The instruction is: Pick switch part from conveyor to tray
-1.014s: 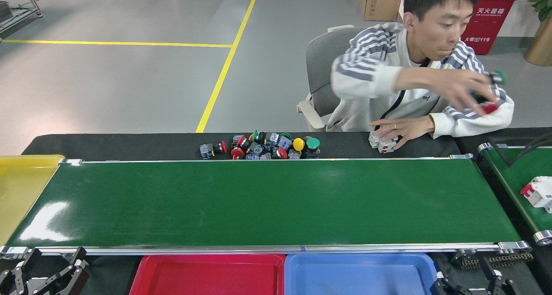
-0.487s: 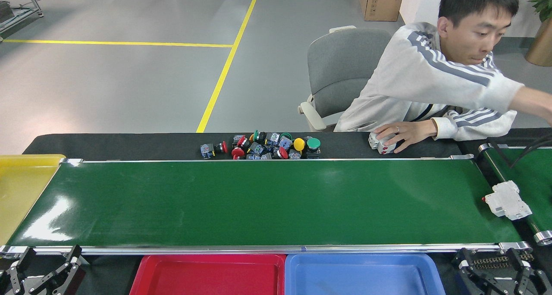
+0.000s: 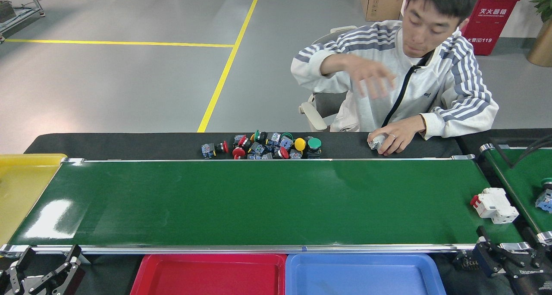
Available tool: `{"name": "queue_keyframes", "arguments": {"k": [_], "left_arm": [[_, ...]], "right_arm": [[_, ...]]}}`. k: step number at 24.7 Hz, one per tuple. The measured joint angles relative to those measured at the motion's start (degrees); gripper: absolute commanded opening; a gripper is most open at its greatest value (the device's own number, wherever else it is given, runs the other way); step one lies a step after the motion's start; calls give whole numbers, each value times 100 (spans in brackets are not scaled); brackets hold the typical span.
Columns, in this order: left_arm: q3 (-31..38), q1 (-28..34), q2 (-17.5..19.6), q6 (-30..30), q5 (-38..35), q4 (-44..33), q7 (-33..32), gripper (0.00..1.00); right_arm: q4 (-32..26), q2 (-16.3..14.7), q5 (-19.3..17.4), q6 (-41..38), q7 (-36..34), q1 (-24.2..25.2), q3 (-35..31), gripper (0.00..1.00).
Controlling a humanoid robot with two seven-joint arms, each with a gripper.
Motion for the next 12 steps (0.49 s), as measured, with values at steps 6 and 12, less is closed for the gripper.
{"name": "queue_keyframes", "arguments": {"k": [6, 12], "left_arm": [[-22, -32, 36, -16, 9, 3, 10, 100], [-91, -43, 36, -32, 9, 4, 11, 100]], "right_arm": [[257, 3, 14, 206, 187, -183, 462, 99], [456, 3, 22, 361, 200, -346, 752, 99]]}}
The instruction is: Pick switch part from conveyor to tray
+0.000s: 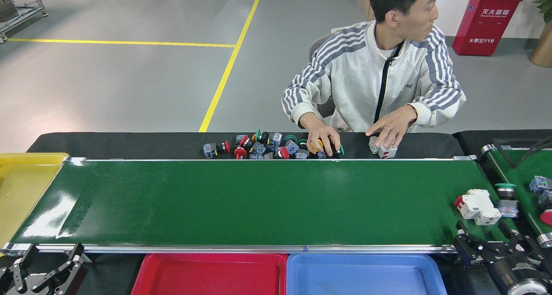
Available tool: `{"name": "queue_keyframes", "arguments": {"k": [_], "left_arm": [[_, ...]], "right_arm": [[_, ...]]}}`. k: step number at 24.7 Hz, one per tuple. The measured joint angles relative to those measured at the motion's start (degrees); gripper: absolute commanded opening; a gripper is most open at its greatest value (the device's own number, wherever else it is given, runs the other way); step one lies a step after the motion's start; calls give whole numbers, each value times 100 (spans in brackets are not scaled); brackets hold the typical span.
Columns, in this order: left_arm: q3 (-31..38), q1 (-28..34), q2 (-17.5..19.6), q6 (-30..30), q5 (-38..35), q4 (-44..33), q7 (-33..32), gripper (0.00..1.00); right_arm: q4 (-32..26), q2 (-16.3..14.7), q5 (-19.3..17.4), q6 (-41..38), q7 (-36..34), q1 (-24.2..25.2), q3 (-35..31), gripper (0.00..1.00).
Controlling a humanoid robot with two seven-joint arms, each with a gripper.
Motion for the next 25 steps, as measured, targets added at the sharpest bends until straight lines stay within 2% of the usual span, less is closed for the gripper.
{"name": "queue_keyframes", "arguments": {"k": [8, 13, 16, 18, 19, 21, 25], "left_arm": [[-5, -12, 0, 1, 0, 4, 0, 100], [-40, -55, 0, 11, 0, 15, -3, 100], [-86, -79, 0, 24, 0, 29, -7, 100], [-92, -84, 0, 25, 0, 39, -11, 100], [-91, -84, 0, 31, 0, 41, -11, 100], [-91, -84, 0, 33, 0, 48, -14, 100], [-93, -87, 0, 33, 0, 49, -14, 100]], "right_arm": [[446, 0, 16, 26, 3, -391, 258, 99], [877, 3, 16, 218, 13, -852, 691, 96], [940, -24, 17, 658, -40, -934, 1256, 68], [927, -114, 7, 721, -130, -934, 1463, 39], [928, -158, 5, 698, -218, -928, 1510, 29], [930, -180, 2, 428, -411, -920, 1520, 17], [683, -180, 0, -147, -784, -746, 1532, 15]]}}
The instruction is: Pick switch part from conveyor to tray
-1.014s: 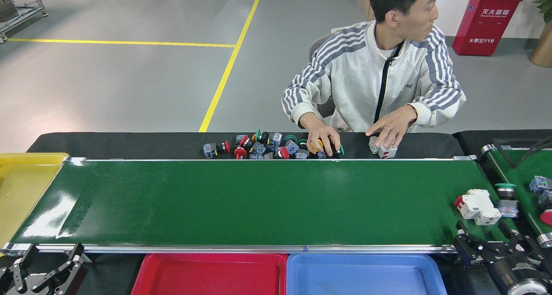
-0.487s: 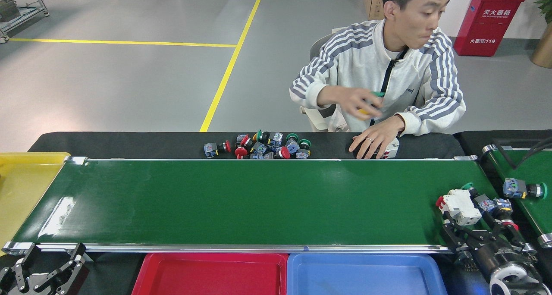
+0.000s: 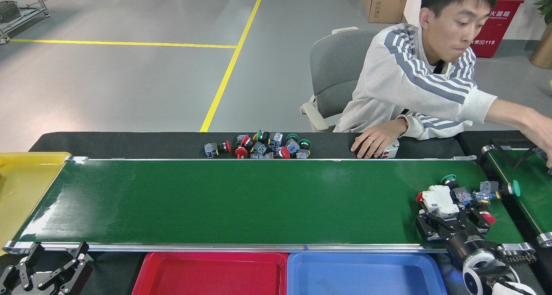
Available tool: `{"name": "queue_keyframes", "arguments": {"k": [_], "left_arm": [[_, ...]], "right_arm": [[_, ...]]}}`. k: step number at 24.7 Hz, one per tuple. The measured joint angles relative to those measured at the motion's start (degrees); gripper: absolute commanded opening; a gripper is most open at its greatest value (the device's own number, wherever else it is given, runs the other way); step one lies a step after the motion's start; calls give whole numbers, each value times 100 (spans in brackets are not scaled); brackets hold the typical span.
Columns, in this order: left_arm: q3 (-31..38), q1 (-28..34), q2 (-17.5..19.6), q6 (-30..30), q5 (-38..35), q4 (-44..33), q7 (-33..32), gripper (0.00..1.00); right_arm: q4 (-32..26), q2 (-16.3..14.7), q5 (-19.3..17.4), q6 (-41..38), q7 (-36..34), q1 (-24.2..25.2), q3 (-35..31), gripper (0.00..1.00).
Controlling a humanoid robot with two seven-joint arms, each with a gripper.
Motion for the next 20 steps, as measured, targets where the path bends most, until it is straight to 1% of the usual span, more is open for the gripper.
{"name": "queue_keyframes", "arguments": {"k": [5, 8, 12, 13, 14, 15, 17, 18, 19, 20], "left_arm": [[-27, 0, 0, 30, 0, 1, -1, 100], [-143, -13, -1, 20, 0, 1, -1, 100], [-156, -28, -1, 9, -2, 1, -2, 100], [-156, -28, -1, 7, -4, 1, -2, 100], [-157, -28, -1, 7, -5, 1, -2, 100], [-157, -29, -1, 6, -5, 1, -2, 100], [-157, -47, -1, 3, -6, 1, -2, 100], [-157, -52, -1, -4, -6, 1, -2, 100], [-158, -53, -1, -8, -6, 1, -2, 100], [-158, -53, -1, -10, -6, 1, -2, 100]], "right_arm": [[-911, 6, 2, -954, -190, 512, 6, 14], [-1352, 60, 21, -1190, -224, 763, 90, 14], [-1687, 93, 25, -1324, -236, 838, 406, 14], [-1753, 93, 25, -1357, -240, 890, 465, 15], [-1828, 93, 25, -1429, -247, 984, 502, 18], [-1911, 93, 26, -1534, -264, 1104, 523, 23], [-2048, 93, 26, -1786, -334, 1355, 533, 41], [-2101, 93, 26, -1903, -363, 1505, 534, 55], [-2131, 93, 26, -2004, -374, 1651, 533, 79], [-2145, 93, 25, -2119, -394, 1770, 526, 100]]}}
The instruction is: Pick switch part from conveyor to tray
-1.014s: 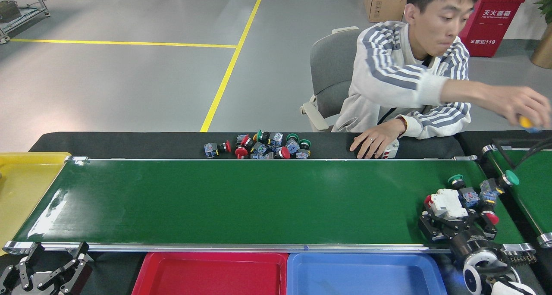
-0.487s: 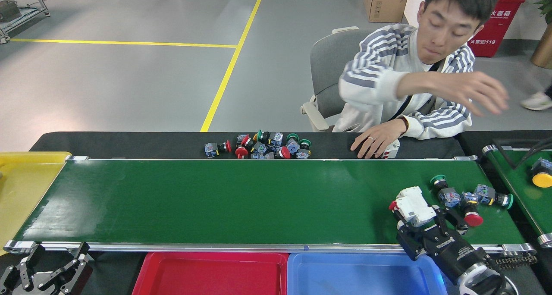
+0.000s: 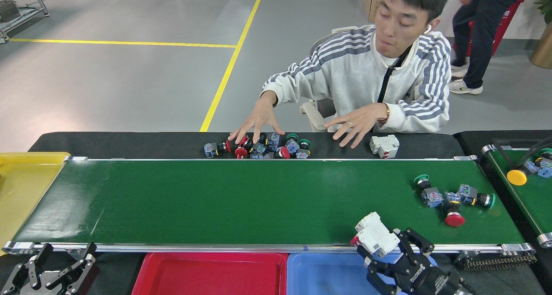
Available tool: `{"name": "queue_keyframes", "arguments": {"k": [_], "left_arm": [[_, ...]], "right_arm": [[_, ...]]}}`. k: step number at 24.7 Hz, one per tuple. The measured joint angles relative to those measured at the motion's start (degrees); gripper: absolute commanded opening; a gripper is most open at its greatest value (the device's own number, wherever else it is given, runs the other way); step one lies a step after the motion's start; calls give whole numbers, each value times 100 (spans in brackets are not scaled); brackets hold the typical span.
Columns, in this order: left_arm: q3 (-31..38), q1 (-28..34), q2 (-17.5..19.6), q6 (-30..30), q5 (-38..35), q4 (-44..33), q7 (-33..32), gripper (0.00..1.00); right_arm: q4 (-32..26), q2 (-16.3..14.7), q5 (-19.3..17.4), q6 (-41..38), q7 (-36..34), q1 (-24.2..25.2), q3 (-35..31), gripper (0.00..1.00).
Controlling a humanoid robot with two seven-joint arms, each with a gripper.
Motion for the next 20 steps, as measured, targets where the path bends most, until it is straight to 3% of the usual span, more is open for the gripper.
{"name": "queue_keyframes", "arguments": {"k": [5, 8, 12, 16, 20], "left_arm": [[-7, 0, 0, -1, 0, 0, 0, 100], [-13, 1, 0, -1, 0, -6, 0, 100], [-84, -1, 0, -1, -7, -17, -8, 100], [-89, 5, 0, -1, -8, -17, -11, 100], [-89, 12, 0, 15, -8, -16, -17, 100]], "right_arm": [[-56, -10, -30, -524, -311, 211, -527, 100], [-59, 395, -30, -433, -337, 212, -1015, 100], [-173, 1213, -20, 1569, -263, 248, -1265, 99], [-179, 1233, -17, 3088, -222, 420, -1203, 99], [-180, 1233, -11, 3429, 44, 421, -1186, 99]]}}
